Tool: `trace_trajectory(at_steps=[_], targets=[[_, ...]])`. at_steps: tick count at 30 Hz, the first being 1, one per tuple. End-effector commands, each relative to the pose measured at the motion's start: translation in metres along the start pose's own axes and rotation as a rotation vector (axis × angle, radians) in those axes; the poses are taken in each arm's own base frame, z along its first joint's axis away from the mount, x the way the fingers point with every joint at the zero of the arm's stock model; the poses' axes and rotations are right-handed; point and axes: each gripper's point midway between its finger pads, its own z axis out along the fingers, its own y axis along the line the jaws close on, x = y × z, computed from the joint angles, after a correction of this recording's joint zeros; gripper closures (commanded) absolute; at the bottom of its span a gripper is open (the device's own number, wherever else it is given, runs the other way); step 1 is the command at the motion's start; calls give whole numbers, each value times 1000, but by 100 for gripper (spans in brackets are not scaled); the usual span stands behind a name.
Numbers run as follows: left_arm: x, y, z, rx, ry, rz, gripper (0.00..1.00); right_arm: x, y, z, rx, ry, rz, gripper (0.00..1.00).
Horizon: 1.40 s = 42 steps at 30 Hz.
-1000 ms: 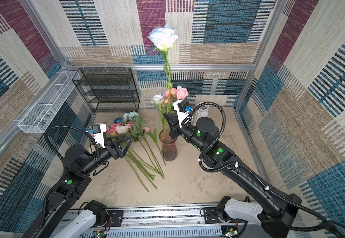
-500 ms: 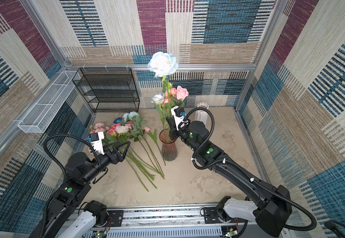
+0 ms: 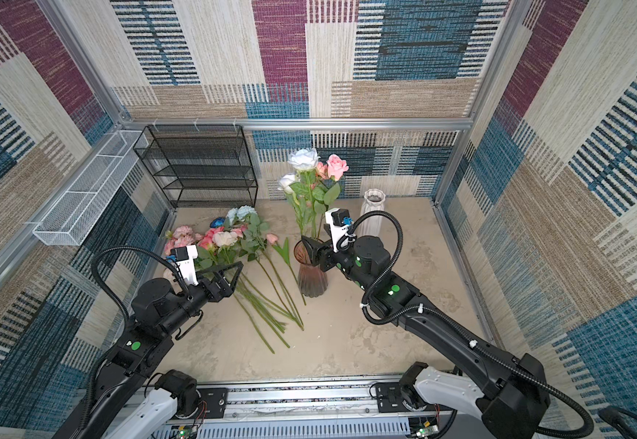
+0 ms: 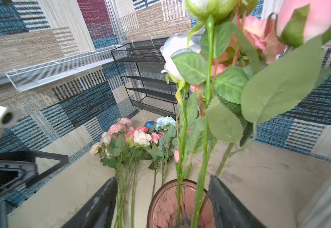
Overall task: Arrange flowers in a vase
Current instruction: Place the flower in the vase, then pick up the flower from the flowers.
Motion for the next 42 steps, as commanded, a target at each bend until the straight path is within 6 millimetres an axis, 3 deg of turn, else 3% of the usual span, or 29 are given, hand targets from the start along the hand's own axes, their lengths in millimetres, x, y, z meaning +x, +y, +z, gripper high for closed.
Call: trace_trajectory(at_steps=[1, 4, 9, 14, 20, 30, 33, 38, 42], targets=[[10, 18, 6, -75, 26, -45, 1, 0, 10, -9, -58, 8, 69, 24], [24, 39, 15, -152, 72, -82, 6, 2, 14, -19, -81, 16, 97, 24], [54, 83, 32, -297, 168, -156, 28, 10, 14, -34, -89, 26, 125, 27], [90, 125, 48, -417, 257, -234, 42, 18, 11, -46, -78, 29, 147, 30], [121, 159, 49, -547, 325, -281, 59, 19, 8, -54, -60, 19, 161, 31], [136, 187, 38, -680, 351, -248, 61, 15, 6, -56, -48, 3, 168, 31], [142, 192, 42, -693, 372, -242, 70, 15, 6, -55, -48, 4, 169, 31], [142, 191, 51, -668, 368, -251, 76, 13, 6, -56, -50, 5, 169, 31], [136, 184, 54, -646, 369, -251, 92, 11, 7, -56, -51, 3, 170, 31]])
